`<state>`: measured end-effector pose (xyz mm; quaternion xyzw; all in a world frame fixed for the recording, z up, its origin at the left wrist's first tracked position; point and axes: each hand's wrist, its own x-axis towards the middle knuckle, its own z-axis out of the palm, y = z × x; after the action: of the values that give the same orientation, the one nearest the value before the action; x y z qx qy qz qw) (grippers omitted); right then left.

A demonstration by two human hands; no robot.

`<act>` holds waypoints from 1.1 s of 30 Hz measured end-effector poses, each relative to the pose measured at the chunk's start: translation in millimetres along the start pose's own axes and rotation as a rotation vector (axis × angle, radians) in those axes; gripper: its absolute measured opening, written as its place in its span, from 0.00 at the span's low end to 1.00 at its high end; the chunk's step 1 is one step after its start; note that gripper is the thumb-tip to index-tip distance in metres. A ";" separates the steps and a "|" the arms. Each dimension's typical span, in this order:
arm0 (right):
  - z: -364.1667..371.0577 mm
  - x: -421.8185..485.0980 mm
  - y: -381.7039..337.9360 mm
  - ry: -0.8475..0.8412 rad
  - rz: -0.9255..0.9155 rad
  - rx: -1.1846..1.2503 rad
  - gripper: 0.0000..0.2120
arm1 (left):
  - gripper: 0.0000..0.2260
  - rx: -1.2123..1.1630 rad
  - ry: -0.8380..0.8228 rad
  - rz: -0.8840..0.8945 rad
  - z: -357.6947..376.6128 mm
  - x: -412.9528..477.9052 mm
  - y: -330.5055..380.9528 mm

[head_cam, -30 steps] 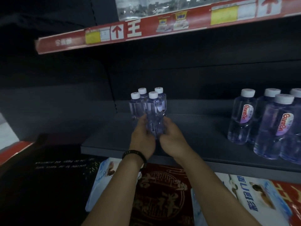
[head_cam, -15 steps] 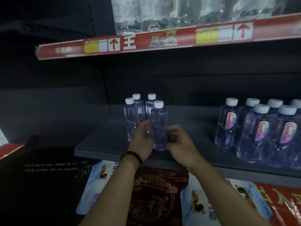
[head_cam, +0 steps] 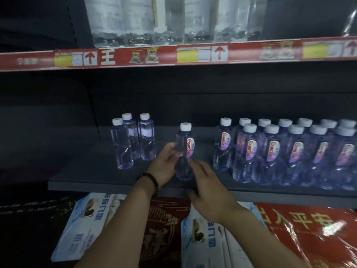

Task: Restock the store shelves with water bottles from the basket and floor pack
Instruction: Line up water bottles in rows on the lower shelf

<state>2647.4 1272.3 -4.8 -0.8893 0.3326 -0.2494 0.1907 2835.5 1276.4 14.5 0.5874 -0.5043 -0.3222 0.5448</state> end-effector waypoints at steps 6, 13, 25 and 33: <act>-27.2 -29.1 19.6 0.007 0.032 -0.128 0.42 | 0.15 -0.138 -0.167 -0.018 43.8 0.6 8.3; -43.1 -45.3 32.3 0.058 0.082 -0.183 0.42 | 0.16 -0.014 -0.163 0.077 80.3 6.6 12.7; -48.0 -44.2 35.6 0.010 0.197 -0.144 0.41 | 0.15 0.036 -0.070 0.104 101.4 13.8 7.9; -56.9 -14.7 -1.4 0.150 0.261 -0.071 0.22 | 0.11 0.067 0.142 0.130 66.8 10.2 6.9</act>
<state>2606.0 1273.6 36.9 -0.8234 0.4674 -0.2765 0.1646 2774.7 1246.3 9.6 0.5927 -0.5118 -0.2268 0.5790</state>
